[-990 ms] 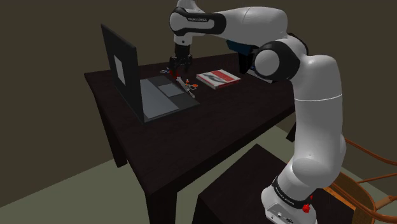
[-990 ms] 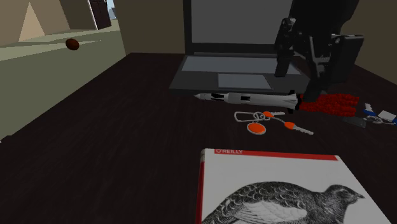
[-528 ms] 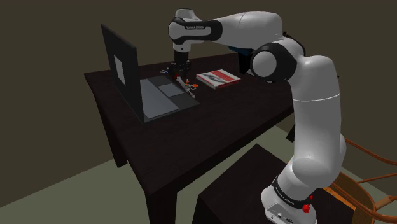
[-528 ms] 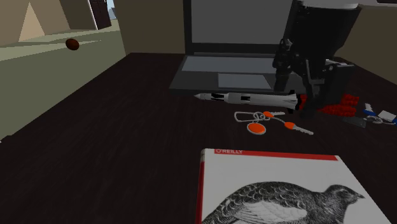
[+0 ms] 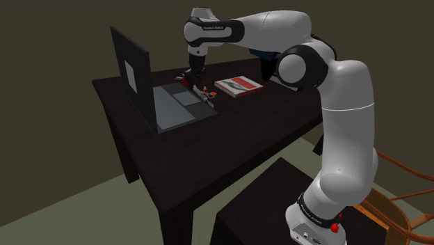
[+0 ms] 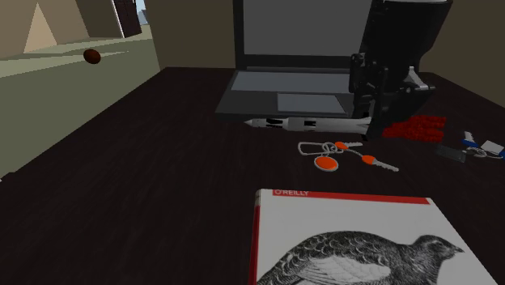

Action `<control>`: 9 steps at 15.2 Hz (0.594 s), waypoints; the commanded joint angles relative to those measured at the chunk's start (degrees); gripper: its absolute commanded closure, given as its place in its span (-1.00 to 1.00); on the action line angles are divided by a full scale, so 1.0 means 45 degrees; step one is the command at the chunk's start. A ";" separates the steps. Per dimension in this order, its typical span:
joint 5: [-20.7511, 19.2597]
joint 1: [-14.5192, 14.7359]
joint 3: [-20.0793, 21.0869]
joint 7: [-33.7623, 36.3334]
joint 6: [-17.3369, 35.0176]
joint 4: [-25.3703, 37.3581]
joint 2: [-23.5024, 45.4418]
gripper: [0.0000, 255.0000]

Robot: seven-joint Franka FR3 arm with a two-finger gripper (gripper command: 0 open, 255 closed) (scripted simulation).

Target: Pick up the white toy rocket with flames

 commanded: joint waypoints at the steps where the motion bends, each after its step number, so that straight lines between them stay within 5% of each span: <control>1: -0.0105 -0.0072 -0.0087 0.0005 -0.0041 -0.0039 0.0122 1.00; 9: -0.0107 -0.0099 -0.0088 0.0029 -0.1117 0.1277 0.0365 1.00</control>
